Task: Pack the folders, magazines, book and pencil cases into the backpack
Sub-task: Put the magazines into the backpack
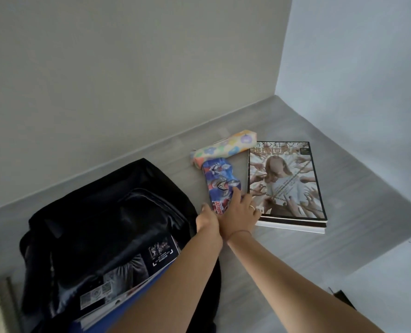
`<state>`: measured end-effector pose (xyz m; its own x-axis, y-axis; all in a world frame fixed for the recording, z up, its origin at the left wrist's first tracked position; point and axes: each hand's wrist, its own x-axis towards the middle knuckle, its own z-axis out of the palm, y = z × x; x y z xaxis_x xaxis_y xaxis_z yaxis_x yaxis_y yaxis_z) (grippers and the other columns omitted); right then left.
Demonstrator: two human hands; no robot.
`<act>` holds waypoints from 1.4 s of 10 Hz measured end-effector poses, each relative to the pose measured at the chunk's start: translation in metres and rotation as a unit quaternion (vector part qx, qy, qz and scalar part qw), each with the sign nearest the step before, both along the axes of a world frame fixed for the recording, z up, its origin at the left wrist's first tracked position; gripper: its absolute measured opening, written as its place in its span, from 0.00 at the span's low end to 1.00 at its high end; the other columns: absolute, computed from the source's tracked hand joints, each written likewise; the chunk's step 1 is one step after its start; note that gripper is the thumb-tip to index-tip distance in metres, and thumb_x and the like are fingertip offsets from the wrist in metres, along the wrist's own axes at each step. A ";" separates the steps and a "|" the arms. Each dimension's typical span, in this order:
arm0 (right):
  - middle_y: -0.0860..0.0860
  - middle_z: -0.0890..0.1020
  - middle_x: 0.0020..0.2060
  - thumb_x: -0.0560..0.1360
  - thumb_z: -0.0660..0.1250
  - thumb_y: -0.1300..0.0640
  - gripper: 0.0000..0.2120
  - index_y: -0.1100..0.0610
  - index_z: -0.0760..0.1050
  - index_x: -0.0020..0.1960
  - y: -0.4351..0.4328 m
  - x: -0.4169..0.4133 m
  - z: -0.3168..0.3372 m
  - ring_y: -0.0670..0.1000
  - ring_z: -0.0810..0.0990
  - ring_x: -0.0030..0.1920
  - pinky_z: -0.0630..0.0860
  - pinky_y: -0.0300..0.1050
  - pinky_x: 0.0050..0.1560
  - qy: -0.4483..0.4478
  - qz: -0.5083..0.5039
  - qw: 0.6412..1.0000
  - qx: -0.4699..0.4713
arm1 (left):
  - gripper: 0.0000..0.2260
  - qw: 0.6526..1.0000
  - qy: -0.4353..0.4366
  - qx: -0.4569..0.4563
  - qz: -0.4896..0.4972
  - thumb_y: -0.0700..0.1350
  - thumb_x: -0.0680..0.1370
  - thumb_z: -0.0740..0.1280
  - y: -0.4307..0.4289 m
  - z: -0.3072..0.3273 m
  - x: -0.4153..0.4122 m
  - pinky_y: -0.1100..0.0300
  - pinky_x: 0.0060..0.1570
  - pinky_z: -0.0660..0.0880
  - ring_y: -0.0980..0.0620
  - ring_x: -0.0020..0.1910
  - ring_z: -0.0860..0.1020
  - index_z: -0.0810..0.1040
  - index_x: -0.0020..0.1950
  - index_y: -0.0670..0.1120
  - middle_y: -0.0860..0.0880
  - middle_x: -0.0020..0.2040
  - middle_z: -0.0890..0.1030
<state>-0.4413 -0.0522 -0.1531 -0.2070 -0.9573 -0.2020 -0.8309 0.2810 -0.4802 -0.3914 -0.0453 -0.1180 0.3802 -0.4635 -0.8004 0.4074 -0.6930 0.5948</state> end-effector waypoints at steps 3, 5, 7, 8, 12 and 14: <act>0.55 0.65 0.66 0.77 0.58 0.47 0.28 0.50 0.55 0.74 0.004 -0.009 -0.009 0.56 0.65 0.68 0.60 0.49 0.65 0.037 0.076 0.996 -0.010 | 0.24 0.964 -0.200 -0.049 -0.165 0.50 0.75 0.66 0.002 0.004 -0.020 0.47 0.62 0.72 0.43 0.62 0.73 0.66 0.68 0.44 0.44 0.65 0.72; 0.55 0.68 0.66 0.73 0.64 0.51 0.21 0.55 0.68 0.64 -0.024 -0.091 0.008 0.59 0.70 0.64 0.65 0.54 0.63 -0.021 -0.055 0.993 -0.106 | 0.29 0.896 -0.272 -0.174 -0.305 0.45 0.75 0.63 -0.028 0.016 -0.066 0.58 0.57 0.65 0.49 0.69 0.63 0.57 0.74 0.47 0.48 0.73 0.60; 0.58 0.66 0.69 0.73 0.64 0.54 0.28 0.58 0.63 0.71 -0.044 -0.182 0.006 0.60 0.65 0.69 0.66 0.54 0.65 -0.085 -0.221 0.971 -0.025 | 0.25 0.910 -0.242 -0.064 -0.330 0.44 0.75 0.64 -0.070 -0.003 -0.104 0.52 0.61 0.69 0.44 0.67 0.66 0.63 0.71 0.44 0.43 0.70 0.65; 0.59 0.68 0.68 0.73 0.64 0.57 0.30 0.61 0.59 0.72 -0.050 -0.196 0.004 0.60 0.69 0.66 0.68 0.52 0.64 -0.202 -0.246 0.948 -0.018 | 0.29 0.908 -0.264 0.017 -0.325 0.46 0.75 0.65 -0.086 -0.009 -0.111 0.50 0.69 0.61 0.41 0.70 0.60 0.58 0.72 0.41 0.41 0.72 0.61; 0.57 0.77 0.46 0.78 0.57 0.63 0.08 0.60 0.75 0.46 -0.068 -0.231 0.007 0.51 0.73 0.41 0.73 0.46 0.46 -0.232 -0.161 0.947 0.153 | 0.10 0.957 -0.044 -0.068 -0.279 0.36 0.76 0.68 -0.089 -0.026 -0.104 0.64 0.31 0.72 0.54 0.34 0.73 0.76 0.57 0.38 0.45 0.41 0.77; 0.59 0.78 0.61 0.77 0.55 0.70 0.16 0.60 0.78 0.55 -0.029 -0.253 0.016 0.57 0.77 0.57 0.72 0.47 0.58 -0.396 -0.099 0.909 0.082 | 0.20 0.966 -0.018 -0.100 -0.239 0.37 0.74 0.70 -0.050 -0.038 -0.109 0.61 0.39 0.76 0.50 0.44 0.79 0.70 0.64 0.40 0.43 0.56 0.79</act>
